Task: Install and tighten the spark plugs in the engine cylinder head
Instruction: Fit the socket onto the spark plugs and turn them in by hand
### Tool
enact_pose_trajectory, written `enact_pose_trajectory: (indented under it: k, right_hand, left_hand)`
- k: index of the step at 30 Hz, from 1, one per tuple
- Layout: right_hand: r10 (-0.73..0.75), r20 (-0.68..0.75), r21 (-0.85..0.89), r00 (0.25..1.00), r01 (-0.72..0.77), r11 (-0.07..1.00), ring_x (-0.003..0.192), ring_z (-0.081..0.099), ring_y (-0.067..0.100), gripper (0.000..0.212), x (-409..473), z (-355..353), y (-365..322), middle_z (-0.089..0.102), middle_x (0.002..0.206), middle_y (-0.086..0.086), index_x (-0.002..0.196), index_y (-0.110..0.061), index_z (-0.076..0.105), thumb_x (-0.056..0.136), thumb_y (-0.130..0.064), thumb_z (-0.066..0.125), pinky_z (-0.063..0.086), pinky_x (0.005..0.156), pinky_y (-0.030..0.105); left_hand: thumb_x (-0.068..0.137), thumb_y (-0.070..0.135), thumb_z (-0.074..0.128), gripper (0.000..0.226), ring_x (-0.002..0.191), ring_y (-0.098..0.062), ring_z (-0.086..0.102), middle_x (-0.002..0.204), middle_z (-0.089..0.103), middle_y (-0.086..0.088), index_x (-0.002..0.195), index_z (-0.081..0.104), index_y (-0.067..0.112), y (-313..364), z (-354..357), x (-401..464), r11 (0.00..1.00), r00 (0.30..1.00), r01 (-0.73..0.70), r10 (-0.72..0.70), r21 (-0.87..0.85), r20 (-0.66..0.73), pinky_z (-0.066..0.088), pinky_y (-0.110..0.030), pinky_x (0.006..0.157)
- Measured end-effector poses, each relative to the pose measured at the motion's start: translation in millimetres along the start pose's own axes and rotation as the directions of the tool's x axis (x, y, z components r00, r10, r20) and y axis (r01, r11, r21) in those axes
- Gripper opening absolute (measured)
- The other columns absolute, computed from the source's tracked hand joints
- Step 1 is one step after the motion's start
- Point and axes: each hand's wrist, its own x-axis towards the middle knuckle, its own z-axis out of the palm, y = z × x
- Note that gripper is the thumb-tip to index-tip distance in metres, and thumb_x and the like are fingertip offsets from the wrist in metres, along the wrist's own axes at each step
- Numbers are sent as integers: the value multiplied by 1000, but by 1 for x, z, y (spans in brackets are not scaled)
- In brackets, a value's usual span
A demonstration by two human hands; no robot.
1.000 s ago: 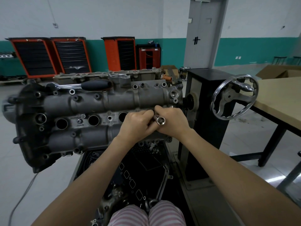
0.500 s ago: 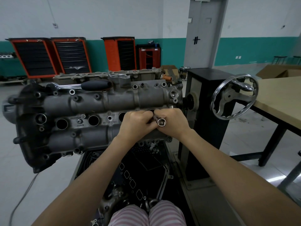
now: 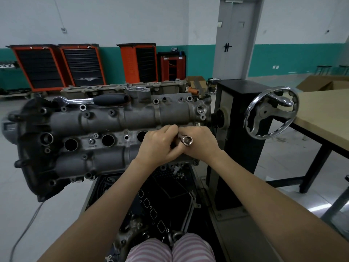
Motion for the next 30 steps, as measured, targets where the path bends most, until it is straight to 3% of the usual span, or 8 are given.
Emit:
enact_pose_trajectory:
  k: [4,9,14,21,25,30]
  right_hand:
    - [-7,-50,52,999,10,999,40,52,27,23,0,-4,-2,56,49,7,53,-7,53,62,-5,74,30,41,22]
    - [14,-63,98,998,-8,995,42,53,27,21,0,-5,-3,57,50,7,52,-8,53,65,-4,69,31,43,24]
    - [30,-57,53,998,-27,998,44,53,30,20,1,-2,-2,56,52,8,64,-5,51,71,-14,68,30,43,26]
    - [4,12,34,1000,-4,999,51,55,27,15,0,0,1,59,59,4,70,-8,57,76,-22,60,32,44,27]
    - [-8,-37,89,999,11,996,43,52,27,19,-1,-3,-1,55,51,6,57,-7,54,72,-17,54,32,40,25]
    - [11,-32,97,999,-8,995,42,51,27,17,-1,-6,-3,53,49,8,54,-6,51,69,-10,58,28,43,24]
  left_hand:
    - [77,33,55,37,36,-20,39,46,43,-4,54,44,7,-3,2,0,998,999,15,-13,67,-31,23,-18,43]
    - [79,30,60,43,35,-17,33,42,40,-3,47,39,10,-5,5,0,996,992,-16,27,87,-121,18,-19,45]
    - [79,22,56,31,35,-24,40,48,45,-6,56,46,5,-4,2,-1,999,999,-19,21,47,-43,24,-20,41]
    - [80,30,50,31,43,-24,40,60,46,-8,65,46,3,2,-2,1,1000,999,-16,16,8,39,24,-21,45]
    - [77,32,56,34,39,-22,41,51,46,-5,58,44,7,-1,0,1,998,1000,3,-2,68,-10,24,-20,42]
    - [68,18,74,40,34,-21,40,40,42,-5,46,42,9,-5,3,1,996,998,-23,28,86,-56,22,-19,39]
